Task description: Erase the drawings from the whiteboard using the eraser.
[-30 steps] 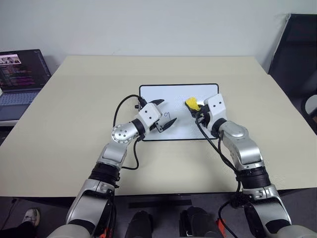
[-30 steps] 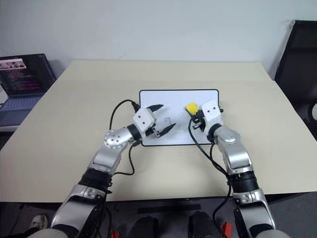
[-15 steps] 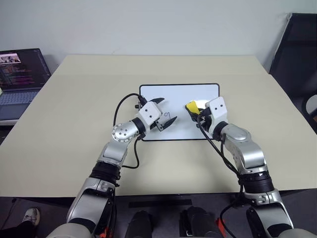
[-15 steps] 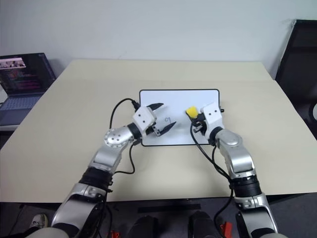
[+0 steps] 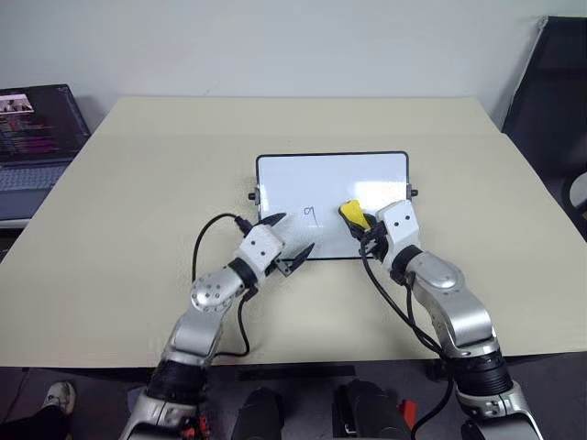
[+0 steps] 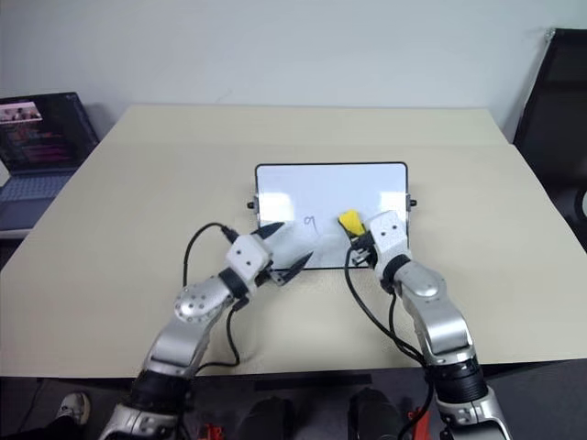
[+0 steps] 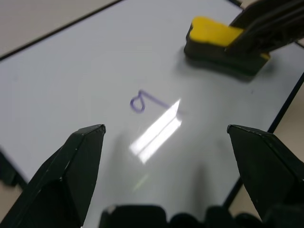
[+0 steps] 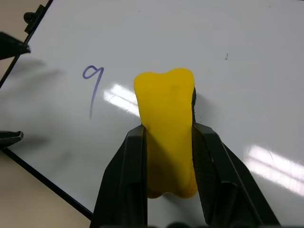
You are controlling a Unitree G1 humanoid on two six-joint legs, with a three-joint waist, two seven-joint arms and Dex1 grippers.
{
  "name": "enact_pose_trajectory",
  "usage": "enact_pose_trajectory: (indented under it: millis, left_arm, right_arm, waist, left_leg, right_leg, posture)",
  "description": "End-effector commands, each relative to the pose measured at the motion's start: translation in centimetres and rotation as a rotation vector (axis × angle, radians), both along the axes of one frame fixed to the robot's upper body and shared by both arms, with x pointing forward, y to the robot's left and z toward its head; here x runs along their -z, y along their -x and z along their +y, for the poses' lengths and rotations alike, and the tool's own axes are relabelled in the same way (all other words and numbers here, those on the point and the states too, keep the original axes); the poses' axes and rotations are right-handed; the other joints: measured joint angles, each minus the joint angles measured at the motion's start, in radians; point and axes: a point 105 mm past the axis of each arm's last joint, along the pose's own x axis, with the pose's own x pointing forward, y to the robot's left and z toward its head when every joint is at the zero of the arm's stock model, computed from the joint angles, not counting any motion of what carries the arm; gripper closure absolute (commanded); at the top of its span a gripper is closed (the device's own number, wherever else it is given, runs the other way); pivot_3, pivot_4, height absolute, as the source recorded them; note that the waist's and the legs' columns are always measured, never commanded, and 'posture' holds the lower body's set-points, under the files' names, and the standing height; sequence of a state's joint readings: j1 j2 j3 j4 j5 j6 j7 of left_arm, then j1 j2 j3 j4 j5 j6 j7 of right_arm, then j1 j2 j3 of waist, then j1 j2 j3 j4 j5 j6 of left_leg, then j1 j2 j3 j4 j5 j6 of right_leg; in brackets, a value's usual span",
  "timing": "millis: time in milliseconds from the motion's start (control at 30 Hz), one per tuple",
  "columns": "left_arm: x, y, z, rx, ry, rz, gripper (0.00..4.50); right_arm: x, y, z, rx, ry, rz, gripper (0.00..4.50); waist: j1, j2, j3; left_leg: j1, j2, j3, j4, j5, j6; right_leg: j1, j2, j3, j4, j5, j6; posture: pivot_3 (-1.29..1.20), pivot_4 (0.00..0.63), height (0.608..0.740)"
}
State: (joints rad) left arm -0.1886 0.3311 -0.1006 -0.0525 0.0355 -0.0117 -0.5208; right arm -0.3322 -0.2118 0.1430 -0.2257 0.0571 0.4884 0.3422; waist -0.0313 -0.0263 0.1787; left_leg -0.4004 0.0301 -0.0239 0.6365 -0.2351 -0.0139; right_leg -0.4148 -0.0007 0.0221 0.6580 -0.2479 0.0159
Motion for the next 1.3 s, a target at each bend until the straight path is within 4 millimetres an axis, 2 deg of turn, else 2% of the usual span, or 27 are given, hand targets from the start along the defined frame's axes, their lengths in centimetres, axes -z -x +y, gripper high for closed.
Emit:
enact_pose_trajectory:
  millis: [33,300,467,600,700,900,1067,1300]
  left_arm:
    - [-1.8,0.5,0.4,-0.022,0.025,-0.057,0.00]
    - [-1.6,0.3,1.0,-0.043,0.010,-0.049,0.00]
    - [-1.8,0.0,0.8,-0.036,0.007,-0.053,0.00]
    - [-2.0,-0.2,0.7,-0.032,0.005,-0.059,0.00]
    - [-2.3,-0.4,0.6,-0.030,0.005,-0.066,0.00]
    - [-2.7,-0.5,0.5,-0.026,0.008,-0.078,0.00]
    - [-2.9,-0.7,0.3,-0.023,0.012,-0.084,0.00]
    - [-3.0,-0.8,0.3,-0.016,0.010,-0.085,0.00]
  right_arm:
    - [-1.3,-0.1,0.7,-0.019,-0.012,-0.075,3.51]
    - [-2.2,-1.6,4.1,-0.105,0.031,-0.154,3.51]
    - [-2.3,-2.6,5.3,-0.114,0.056,-0.145,3.51]
    - [-1.8,-2.9,5.9,-0.125,0.098,-0.127,3.51]
    - [-0.7,-2.7,6.1,-0.138,0.147,-0.086,3.51]
    - [0.1,-2.5,5.7,-0.126,0.207,-0.061,3.51]
    - [0.7,-3.3,3.5,-0.043,0.247,-0.062,3.51]
    - [-0.7,-5.7,0.6,0.102,0.228,-0.090,3.51]
  waist:
    - [0.001,0.000,0.000]
    - [0.001,0.000,0.001]
    - [0.002,0.000,0.001]
    - [0.002,0.000,0.001]
    - [0.002,0.000,0.001]
    - [0.002,0.000,0.000]
    - [0.005,0.000,0.000]
    - [0.006,0.000,0.000]
  left_leg:
    - [0.000,0.000,0.000,0.000,0.000,0.000]
    - [0.000,0.000,0.000,0.000,0.000,0.000]
    - [0.000,0.000,0.000,-0.001,0.000,0.000]
    - [0.000,0.000,0.000,-0.001,0.000,0.000]
    - [0.000,0.000,0.000,-0.001,0.000,0.000]
    - [0.002,0.000,0.000,-0.001,0.000,0.000]
    - [0.002,0.000,0.000,-0.001,0.000,0.000]
    - [0.003,0.000,-0.002,0.006,0.000,0.000]
  right_leg:
    - [0.000,0.000,0.000,0.000,0.000,0.000]
    - [0.000,0.000,0.000,0.000,0.000,0.000]
    - [0.000,0.000,0.000,0.000,-0.001,-0.001]
    - [0.000,0.000,-0.001,0.000,-0.001,-0.001]
    - [0.000,0.000,-0.001,0.001,-0.001,-0.001]
    - [0.001,0.000,0.000,0.002,-0.001,-0.001]
    - [0.001,0.000,-0.001,0.002,-0.001,-0.001]
    - [0.005,-0.001,-0.002,0.004,0.000,-0.001]
  posture:
    - [0.00,0.150,0.740]
    - [0.00,0.150,0.740]
    - [0.00,0.150,0.740]
    - [0.00,0.150,0.740]
    - [0.00,0.150,0.740]
    - [0.00,0.150,0.740]
    - [0.00,0.150,0.740]
    - [0.00,0.150,0.740]
